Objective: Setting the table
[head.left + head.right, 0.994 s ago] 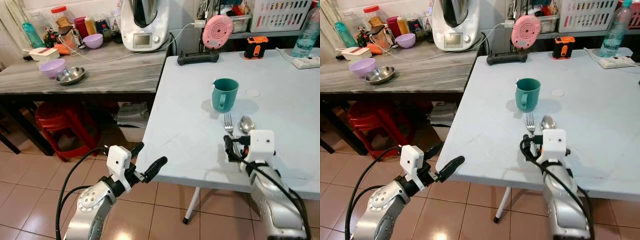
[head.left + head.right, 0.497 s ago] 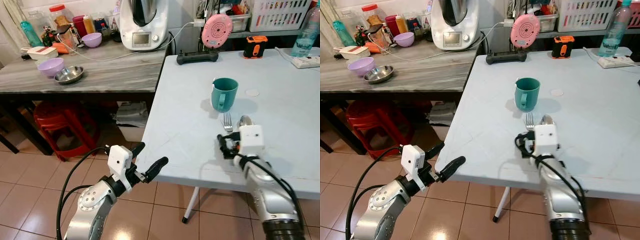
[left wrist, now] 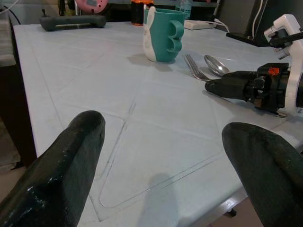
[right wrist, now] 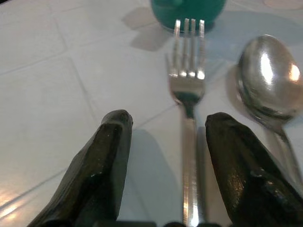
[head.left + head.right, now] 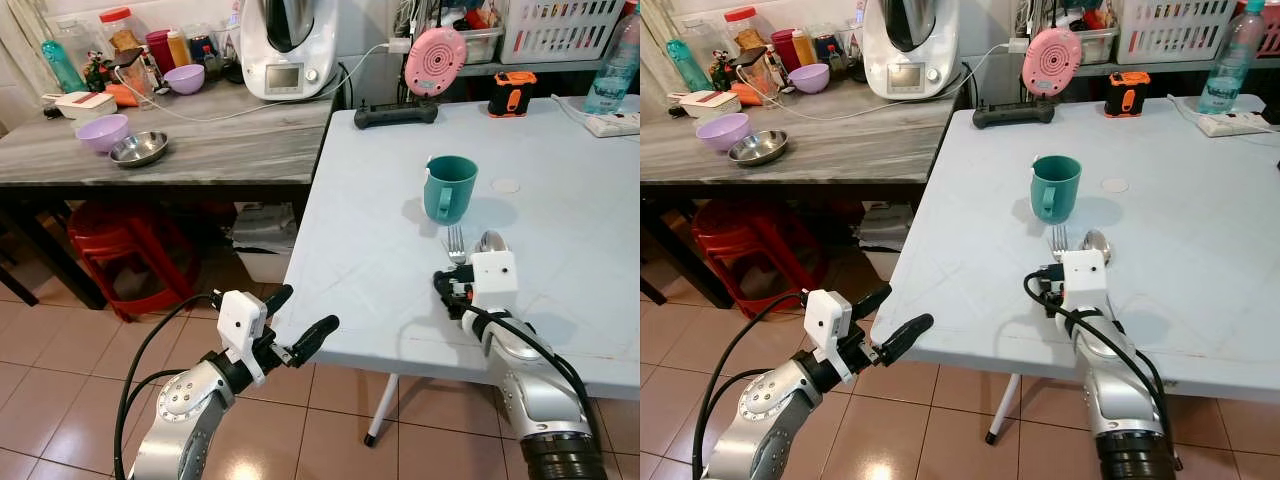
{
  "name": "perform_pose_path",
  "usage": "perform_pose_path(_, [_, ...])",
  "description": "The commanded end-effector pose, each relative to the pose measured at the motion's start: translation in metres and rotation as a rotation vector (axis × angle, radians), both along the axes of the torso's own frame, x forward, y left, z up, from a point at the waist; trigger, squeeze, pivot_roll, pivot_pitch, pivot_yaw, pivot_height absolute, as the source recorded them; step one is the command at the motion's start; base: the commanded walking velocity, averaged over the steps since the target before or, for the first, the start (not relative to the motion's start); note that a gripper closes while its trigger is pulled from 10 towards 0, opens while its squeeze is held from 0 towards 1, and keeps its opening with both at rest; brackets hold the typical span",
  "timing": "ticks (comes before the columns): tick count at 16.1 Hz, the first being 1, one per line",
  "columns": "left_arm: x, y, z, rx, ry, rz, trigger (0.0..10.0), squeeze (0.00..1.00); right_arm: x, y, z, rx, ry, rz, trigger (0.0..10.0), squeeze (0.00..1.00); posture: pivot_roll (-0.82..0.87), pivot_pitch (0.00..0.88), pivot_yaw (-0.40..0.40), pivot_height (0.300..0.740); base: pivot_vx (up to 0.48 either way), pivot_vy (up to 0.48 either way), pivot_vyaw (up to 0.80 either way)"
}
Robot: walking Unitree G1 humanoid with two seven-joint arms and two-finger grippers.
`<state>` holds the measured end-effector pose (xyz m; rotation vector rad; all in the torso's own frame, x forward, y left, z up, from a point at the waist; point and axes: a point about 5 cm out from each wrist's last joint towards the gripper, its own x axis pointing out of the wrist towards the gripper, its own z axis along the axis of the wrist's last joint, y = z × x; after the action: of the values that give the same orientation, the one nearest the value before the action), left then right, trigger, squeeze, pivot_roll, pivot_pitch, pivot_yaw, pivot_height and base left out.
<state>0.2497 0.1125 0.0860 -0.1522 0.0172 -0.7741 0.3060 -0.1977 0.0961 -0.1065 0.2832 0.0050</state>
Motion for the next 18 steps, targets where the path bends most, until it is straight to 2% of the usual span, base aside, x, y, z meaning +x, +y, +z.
perform_pose_path(1, [0.002,0.004,0.004,0.021,-0.020,-0.008,10.0,0.00,-0.006,-0.003,-0.010,0.008,0.052,-0.027,0.0,0.00,-0.13,0.019,0.130,0.740,0.000,0.000,0.00])
perform_pose_path(8, [0.005,0.002,0.004,0.036,-0.027,-0.041,10.0,0.00,-0.012,-0.018,-0.014,0.089,0.087,-0.092,0.0,0.00,-0.14,0.009,0.140,0.740,0.000,0.000,0.00])
perform_pose_path(14, [0.006,0.002,0.005,0.047,-0.037,-0.045,10.0,0.00,-0.009,-0.013,-0.015,0.138,0.099,-0.078,0.0,0.00,-0.13,0.000,0.138,0.740,0.000,0.000,0.00])
perform_pose_path(18, [0.008,0.002,0.008,0.043,-0.052,-0.046,10.0,0.00,-0.003,-0.008,-0.007,0.166,0.050,-0.116,0.0,0.00,-0.12,0.000,0.138,0.740,0.000,0.000,0.00])
